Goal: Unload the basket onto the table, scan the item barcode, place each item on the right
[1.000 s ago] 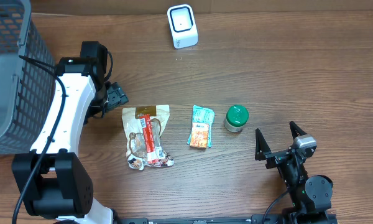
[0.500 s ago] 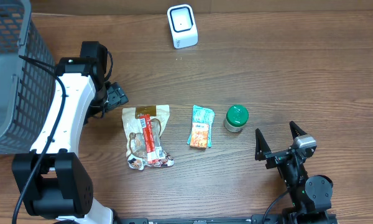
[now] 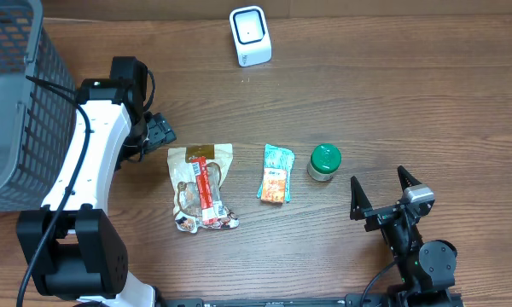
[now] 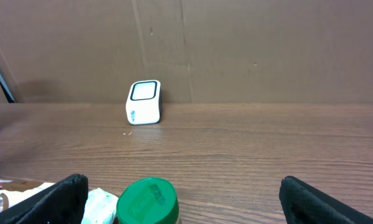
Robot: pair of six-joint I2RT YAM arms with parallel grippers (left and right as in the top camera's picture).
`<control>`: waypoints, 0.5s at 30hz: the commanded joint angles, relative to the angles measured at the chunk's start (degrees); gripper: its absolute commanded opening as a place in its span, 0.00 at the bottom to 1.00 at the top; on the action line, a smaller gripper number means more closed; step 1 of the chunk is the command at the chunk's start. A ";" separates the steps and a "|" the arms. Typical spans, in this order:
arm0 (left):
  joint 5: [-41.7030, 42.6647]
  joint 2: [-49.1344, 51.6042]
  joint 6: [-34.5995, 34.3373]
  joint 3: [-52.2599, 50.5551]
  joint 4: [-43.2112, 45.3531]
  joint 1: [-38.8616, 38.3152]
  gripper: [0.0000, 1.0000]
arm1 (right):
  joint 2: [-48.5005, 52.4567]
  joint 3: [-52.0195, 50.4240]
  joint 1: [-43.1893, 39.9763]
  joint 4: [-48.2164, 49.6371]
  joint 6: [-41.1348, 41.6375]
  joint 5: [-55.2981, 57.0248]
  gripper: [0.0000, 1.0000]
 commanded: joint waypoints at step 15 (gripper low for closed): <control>-0.13 -0.22 -0.15 0.81 0.09 0.11 1.00 | -0.57 -0.61 0.00 4.07 -0.35 1.38 1.00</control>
